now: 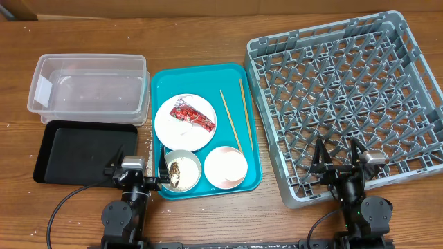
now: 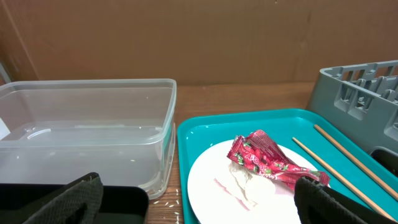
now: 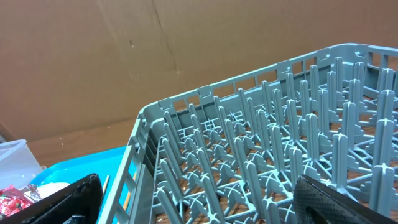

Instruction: Sort waste into correct bins and load items into the dishwasher

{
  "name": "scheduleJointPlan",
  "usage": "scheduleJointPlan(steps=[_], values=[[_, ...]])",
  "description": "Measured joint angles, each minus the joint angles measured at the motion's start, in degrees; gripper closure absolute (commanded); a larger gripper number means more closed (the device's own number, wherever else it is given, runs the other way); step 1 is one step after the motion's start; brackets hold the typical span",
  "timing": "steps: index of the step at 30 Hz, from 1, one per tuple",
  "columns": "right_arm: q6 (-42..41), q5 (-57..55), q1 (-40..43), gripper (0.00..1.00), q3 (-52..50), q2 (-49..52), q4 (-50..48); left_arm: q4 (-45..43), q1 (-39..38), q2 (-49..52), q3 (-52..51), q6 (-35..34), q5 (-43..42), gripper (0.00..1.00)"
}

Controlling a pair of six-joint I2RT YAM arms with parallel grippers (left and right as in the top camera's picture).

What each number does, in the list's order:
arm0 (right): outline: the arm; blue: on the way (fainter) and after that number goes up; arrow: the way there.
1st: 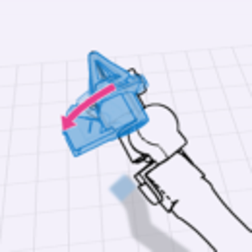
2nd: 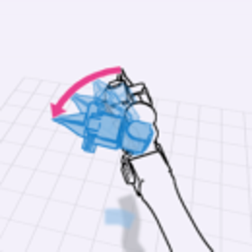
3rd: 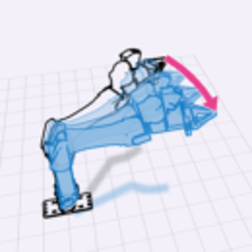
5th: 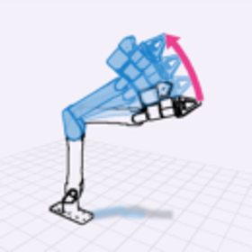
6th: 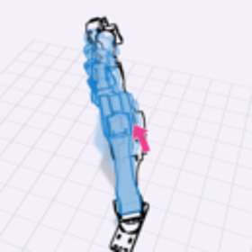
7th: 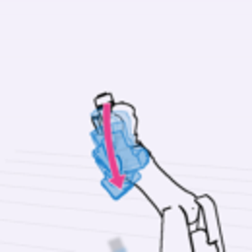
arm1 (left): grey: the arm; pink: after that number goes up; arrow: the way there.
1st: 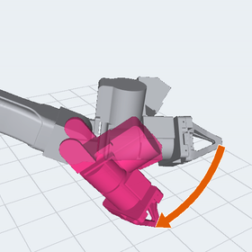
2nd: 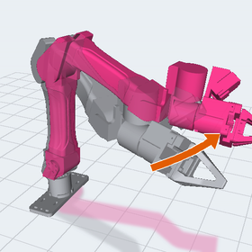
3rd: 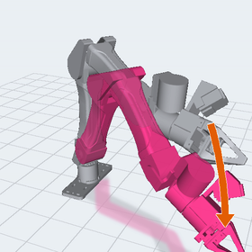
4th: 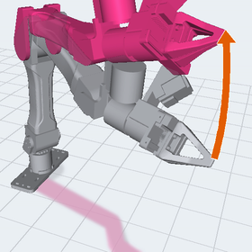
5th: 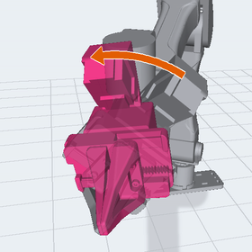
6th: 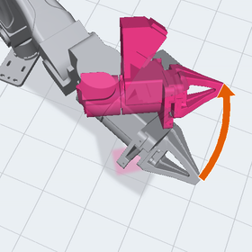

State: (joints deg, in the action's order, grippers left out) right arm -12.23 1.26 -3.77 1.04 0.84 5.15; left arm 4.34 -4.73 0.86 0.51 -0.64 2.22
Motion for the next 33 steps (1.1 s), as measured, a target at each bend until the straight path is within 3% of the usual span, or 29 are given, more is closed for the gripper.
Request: scheduleJointPlan(steps=[16, 19, 24, 28, 33], values=[[-0.02, 3.19, 0.0, 0.0, 0.0, 0.0, -0.48, 0.07, 0.0, 0.0, 0.0, -1.07, -1.57, 0.0], [0.02, 8.02, 0.0, 0.0, 0.0, 0.0, -1.27, -0.13, 0.0, 0.0, 0.0, -7.69, -4.17, 0.0], [-0.22, 18.51, 0.0, 0.0, 0.09, 0.0, -1.73, -3.02, 0.0, 0.0, -0.04, -26.88, -7.72, 0.0], [-1.25, 21.44, 0.0, 0.0, 4.46, 0.44, 2.43, -8.57, 0.0, 0.02, 1.77, -31.58, -13.14, 0.0], [-1.66, 21.92, 0.0, 0.0, 23.8, 8.15, 12.41, 8.81, 0.0, 5.27, 18.43, -31.3, -16.41, 0.0]])
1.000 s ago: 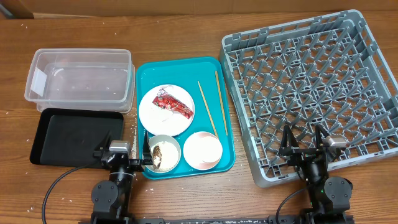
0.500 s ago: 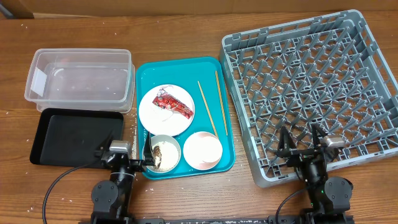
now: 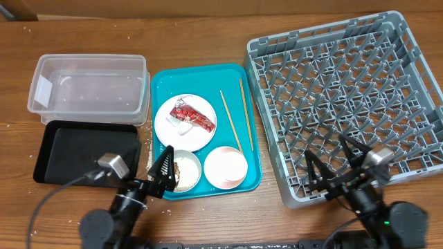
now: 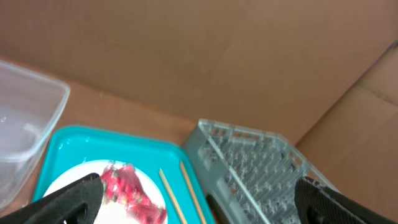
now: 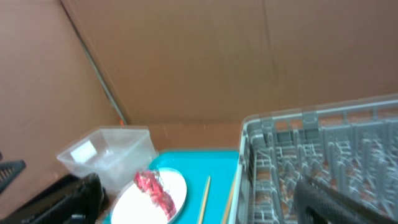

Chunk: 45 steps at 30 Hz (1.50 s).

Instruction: Sort waste into correct bins and load items into the dishwasher

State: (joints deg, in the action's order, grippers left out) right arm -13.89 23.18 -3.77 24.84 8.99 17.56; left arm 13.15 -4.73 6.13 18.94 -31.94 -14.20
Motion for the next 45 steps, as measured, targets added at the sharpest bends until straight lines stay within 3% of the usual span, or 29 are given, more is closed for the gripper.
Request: scheduleJointPlan(steps=[5, 10, 16, 18, 21, 25, 29, 33, 34, 35, 38, 41, 45], values=[[-0.15, 0.15, 0.0, 0.0, 20.96, 18.53, 17.75, 25.79, -0.02, 20.13, 26.1, 6.16, -2.97, 0.0], [-0.24, 4.0, 0.0, 0.0, 35.69, 35.74, 27.1, 42.6, -0.02, 41.86, 47.52, 10.16, -4.74, 0.0], [-0.28, 12.66, 0.02, 0.0, 37.77, 45.57, 27.63, 46.27, -1.53, 54.8, 52.7, 11.02, -13.31, 0.0], [-1.07, 13.99, 0.02, 0.0, 37.77, 47.93, 28.09, 49.2, -5.03, 60.28, 52.87, 11.21, -13.81, 0.07], [-1.81, 14.64, 0.02, 0.0, 37.77, 50.1, 28.55, 50.8, -14.62, 69.0, 52.98, 11.58, -8.87, 0.16], [-2.49, 15.17, 0.02, 0.0, 37.77, 52.06, 30.1, 47.36, -25.59, 82.23, 52.96, 10.32, 2.78, 0.41], [-2.6, 15.39, 0.02, 0.0, 37.79, 52.3, 32.09, 43.89, -29.9, 92.06, 52.94, 9.35, 6.49, 0.53], [-2.6, 14.97, 0.02, 0.0, 37.77, 52.33, 33.03, 42.95, -30.27, 95.73, 52.92, 8.17, 7.28, 0.64], [-2.6, 14.88, 0.02, 0.0, 37.79, 52.33, 33.0, 42.93, -30.27, 95.78, 52.92, 8.13, 7.41, 0.87], [-2.6, 14.91, 0.02, 0.0, 37.79, 52.33, 33.03, 42.93, -30.27, 95.78, 52.92, 8.09, 7.41, 0.96], [-2.6, 14.84, 0.02, 0.0, 37.79, 52.33, 33.03, 44.06, -30.14, 95.78, 53.16, 7.91, 7.65, 0.96], [-2.6, 14.75, 0.02, 0.0, 37.79, 52.33, 33.0, 50.73, -28.83, 94.92, 57.05, 7.89, 7.63, 0.96], [-3.54, 14.99, 0.0, 0.03, 37.79, 52.33, 32.94, 55.15, -21.66, 88.83, 65.31, 8.15, 3.15, 0.96]])
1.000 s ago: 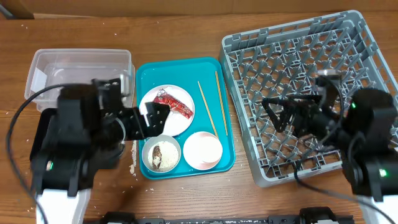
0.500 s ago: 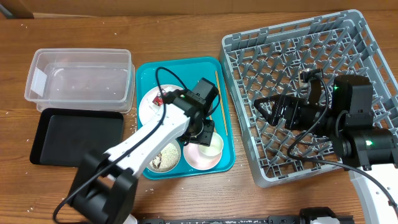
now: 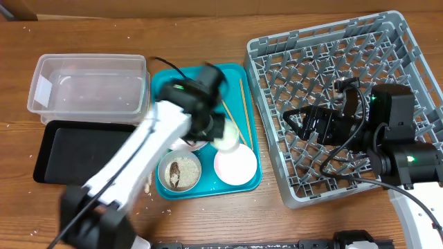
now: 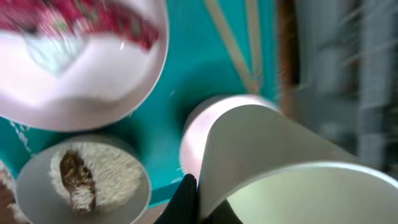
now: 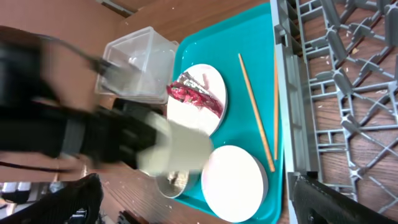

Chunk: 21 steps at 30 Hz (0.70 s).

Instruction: Sort waste into correct bins and load items into the dishwasher

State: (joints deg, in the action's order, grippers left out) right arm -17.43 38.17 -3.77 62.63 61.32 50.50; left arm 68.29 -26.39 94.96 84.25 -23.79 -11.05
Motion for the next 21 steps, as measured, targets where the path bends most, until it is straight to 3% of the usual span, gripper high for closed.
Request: scheduleJointPlan(steps=[2, 5, 7, 9, 15, 19, 21], values=[[-0.5, 0.72, -0.24, 0.04, 0.0, 0.0, -0.83, -0.44, 7.02, -4.48, 2.91, 1.53, -8.24, 0.96], [-0.81, 3.15, -3.48, 0.04, 0.0, 0.04, -4.52, 2.29, 19.89, -7.54, 4.26, 6.84, -29.83, 0.96], [-0.72, 5.44, -7.43, 0.04, 0.04, 0.39, -9.81, 7.56, 24.68, -6.84, 4.24, 10.88, -42.4, 0.96], [-0.66, 7.54, -11.8, 0.04, 0.24, 1.49, -16.57, 13.46, 26.18, -6.58, 4.2, 14.03, -49.31, 0.95], [-1.2, 14.34, -21.9, 0.06, 0.57, 6.84, -33.0, 22.49, 26.64, -6.56, 4.13, 21.9, -58.45, 0.93], [-2.4, 15.69, -26.27, 0.26, 0.59, 9.81, -37.24, 23.04, 26.64, -6.56, 4.13, 24.92, -59.49, 0.91], [-2.4, 15.56, -27.52, 0.34, 0.59, 10.49, -37.59, 23.02, 26.64, -6.56, 4.13, 25.64, -59.45, 0.81]])
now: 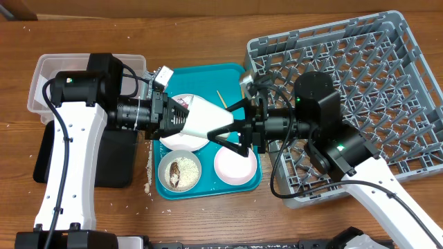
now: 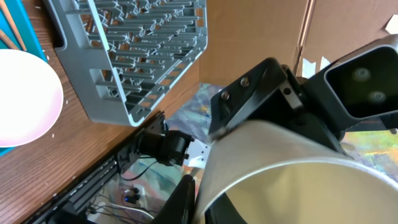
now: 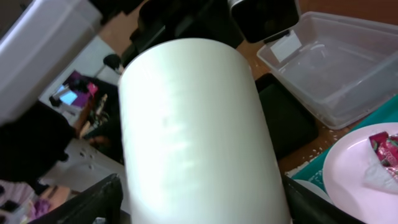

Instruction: Sort waste into correct bins and load items into the dishwasher

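Observation:
A white cup [image 1: 201, 121] hangs on its side above the teal tray [image 1: 235, 72]. My left gripper [image 1: 172, 117] is shut on its rim, one finger [image 2: 186, 198] outside the wall. In the left wrist view the cup [image 2: 280, 168] fills the lower right. My right gripper [image 1: 232, 127] is open, and its two fingers straddle the cup's other end. In the right wrist view the cup [image 3: 193, 130] sits between those fingers [image 3: 93, 202] with small gaps at each side. The grey rack [image 1: 346, 69] lies to the right.
On the tray are a white plate [image 1: 176, 142], mostly under the cup, with a red wrapper [image 3: 385, 149], a bowl of rice [image 1: 178, 171], an empty bowl [image 1: 232, 168] and chopsticks [image 1: 220, 95]. A clear bin [image 1: 48, 76] and a black tray [image 1: 114, 162] lie to the left.
The left gripper has turned the cup on its side over the plate. The right gripper has come left from above the rack and now straddles the cup's free end.
Both arms rested at the table's near edge with open grippers, and no cup showed. A moment later they were still there, turned a little. Then the left gripper held a white cup over the tray while the right hung over the rack. Now both meet at the cup.

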{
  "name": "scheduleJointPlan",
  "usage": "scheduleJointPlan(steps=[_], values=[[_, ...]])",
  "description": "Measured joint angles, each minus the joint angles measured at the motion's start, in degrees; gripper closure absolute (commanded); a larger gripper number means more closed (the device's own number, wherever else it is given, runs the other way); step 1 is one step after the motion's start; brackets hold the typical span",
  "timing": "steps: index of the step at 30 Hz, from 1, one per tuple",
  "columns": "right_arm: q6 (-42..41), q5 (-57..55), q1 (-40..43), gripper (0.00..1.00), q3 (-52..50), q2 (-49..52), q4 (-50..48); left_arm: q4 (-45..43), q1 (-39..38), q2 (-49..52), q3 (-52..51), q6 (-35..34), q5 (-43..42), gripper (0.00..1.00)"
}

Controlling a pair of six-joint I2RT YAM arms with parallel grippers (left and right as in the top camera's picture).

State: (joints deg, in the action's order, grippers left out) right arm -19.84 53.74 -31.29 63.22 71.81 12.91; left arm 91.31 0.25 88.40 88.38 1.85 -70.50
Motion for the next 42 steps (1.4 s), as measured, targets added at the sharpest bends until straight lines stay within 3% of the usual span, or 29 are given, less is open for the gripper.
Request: scheduleJointPlan(steps=[2, 4, 7, 13, 16, 20, 25, 28, 29, 30, 33, 37, 42], values=[[-0.35, 0.11, -0.57, 0.38, 0.0, 0.09, -0.09, -0.44, 0.0, 0.0, 0.0, 0.42, 0.04, 0.16], [-0.57, 0.57, -0.57, 0.38, 0.0, 0.09, 0.0, -1.2, 0.0, 0.0, 0.0, 0.81, 0.66, 0.0], [0.2, -2.49, 1.05, 0.4, 0.09, -1.27, 7.04, -3.87, 0.02, 0.0, 0.0, 0.26, 7.41, 0.0], [-0.96, -30.51, 6.14, 0.42, 0.26, -14.03, 30.03, -8.59, 0.66, 0.0, -0.02, -7.78, 29.14, 0.0], [-4.59, -43.5, 6.14, 0.41, 1.07, -16.72, 43.91, -10.14, 0.92, 0.0, -0.02, -9.9, 33.0, 0.0], [-8.76, -52.37, 6.16, 0.41, 1.03, -13.84, 56.48, -10.88, 0.92, 0.0, -0.02, -11.17, 35.06, 0.0], [-10.64, -55.71, 6.16, 0.39, 1.01, -5.33, 59.89, -11.87, 0.92, 0.0, -0.02, -12.26, 35.82, 0.0], [-11.1, -56.35, 6.16, 0.33, 1.05, 0.63, 62.51, -11.76, 0.92, 0.0, -0.02, -12.63, 35.89, 0.0], [-11.21, -56.39, 6.16, 0.28, 1.05, 1.88, 62.97, -11.67, 0.85, 0.0, -0.02, -12.68, 35.91, 0.0], [-11.3, -56.7, 6.16, 0.12, 1.03, 4.81, 63.67, -11.63, 0.85, 0.0, -0.02, -12.68, 36.09, 0.0], [-11.43, -56.96, 6.16, 0.01, 1.03, 8.46, 63.52, -11.58, 0.22, 0.0, -0.02, -12.7, 36.15, 0.0], [-11.45, -57.0, 6.16, 0.0, 1.86, 9.22, 61.35, -10.97, -2.32, 0.0, -0.02, -12.76, 37.27, 0.04], [-11.45, -57.18, 6.16, 0.0, 11.17, 8.68, 59.76, -7.48, -7.89, 0.0, -0.22, -16.83, 47.08, 0.06]])
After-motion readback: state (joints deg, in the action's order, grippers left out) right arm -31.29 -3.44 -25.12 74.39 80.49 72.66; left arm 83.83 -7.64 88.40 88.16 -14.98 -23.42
